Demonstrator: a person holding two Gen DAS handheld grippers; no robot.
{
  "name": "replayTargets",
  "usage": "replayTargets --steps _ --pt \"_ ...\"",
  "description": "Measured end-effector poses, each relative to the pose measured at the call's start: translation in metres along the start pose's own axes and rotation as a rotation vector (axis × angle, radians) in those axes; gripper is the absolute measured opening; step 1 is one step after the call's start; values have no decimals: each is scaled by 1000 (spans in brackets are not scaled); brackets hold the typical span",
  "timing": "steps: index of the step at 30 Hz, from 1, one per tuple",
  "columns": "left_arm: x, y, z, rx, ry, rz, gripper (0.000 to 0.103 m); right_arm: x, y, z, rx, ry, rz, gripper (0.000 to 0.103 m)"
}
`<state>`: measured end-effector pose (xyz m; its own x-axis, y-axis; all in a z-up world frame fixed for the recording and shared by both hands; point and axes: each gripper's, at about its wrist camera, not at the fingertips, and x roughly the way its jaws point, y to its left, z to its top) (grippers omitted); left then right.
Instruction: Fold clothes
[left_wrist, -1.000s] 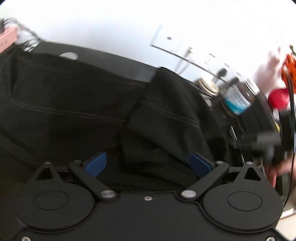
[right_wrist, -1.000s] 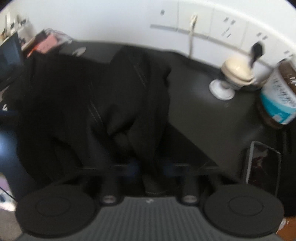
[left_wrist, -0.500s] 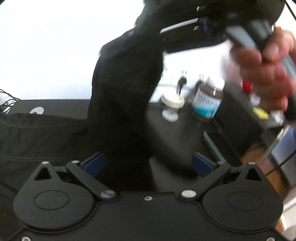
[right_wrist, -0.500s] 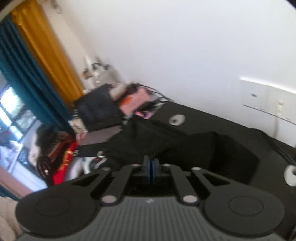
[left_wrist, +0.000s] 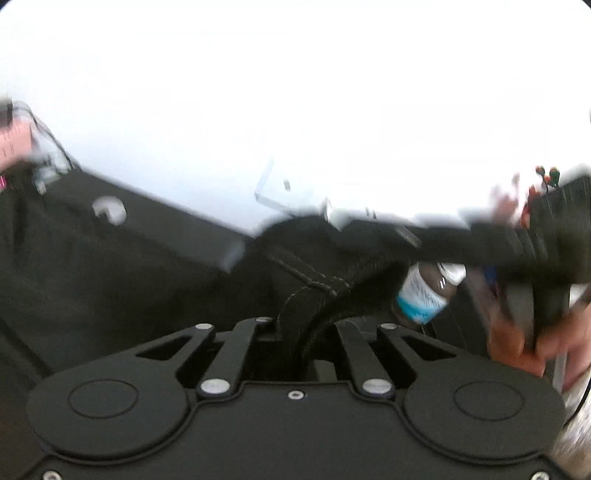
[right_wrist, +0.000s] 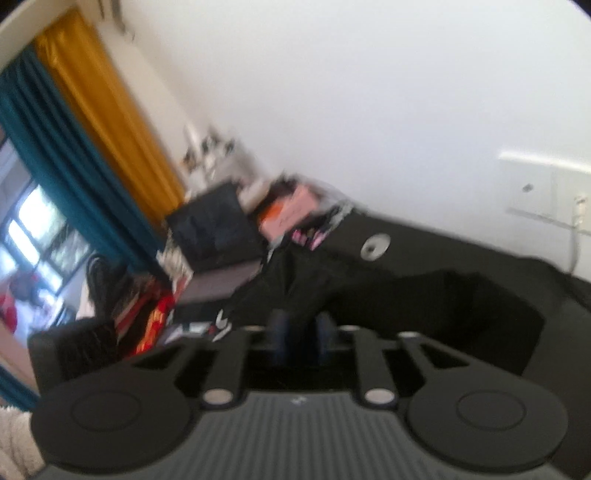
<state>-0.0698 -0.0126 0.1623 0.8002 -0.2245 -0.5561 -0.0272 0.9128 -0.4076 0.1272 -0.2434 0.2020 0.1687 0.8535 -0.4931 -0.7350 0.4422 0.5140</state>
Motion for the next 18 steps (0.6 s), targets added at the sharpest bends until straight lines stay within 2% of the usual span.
replayTargets --steps 2,4,6,8,11,14,18 --pt "-8 4 21 -8 -13 2 3 -19 -4 -7 -29 -83 -39 61" --pt "-13 9 42 -26 -6 6 3 -36 -7 -22 -106 -133 -105 69" --pt "-12 12 60 -29 17 21 3 -42 -9 -45 -199 -138 -172 71" --pt "-14 9 76 -13 30 51 3 -30 -12 -72 -238 -70 -206 71" --pt "-15 13 92 13 33 103 3 -1 -11 -110 -259 41 -218 71" --pt "-16 25 104 15 34 160 3 31 -5 -140 -271 89 -209 71" --pt "-10 61 122 34 31 250 3 61 -2 -157 -225 131 -215 71"
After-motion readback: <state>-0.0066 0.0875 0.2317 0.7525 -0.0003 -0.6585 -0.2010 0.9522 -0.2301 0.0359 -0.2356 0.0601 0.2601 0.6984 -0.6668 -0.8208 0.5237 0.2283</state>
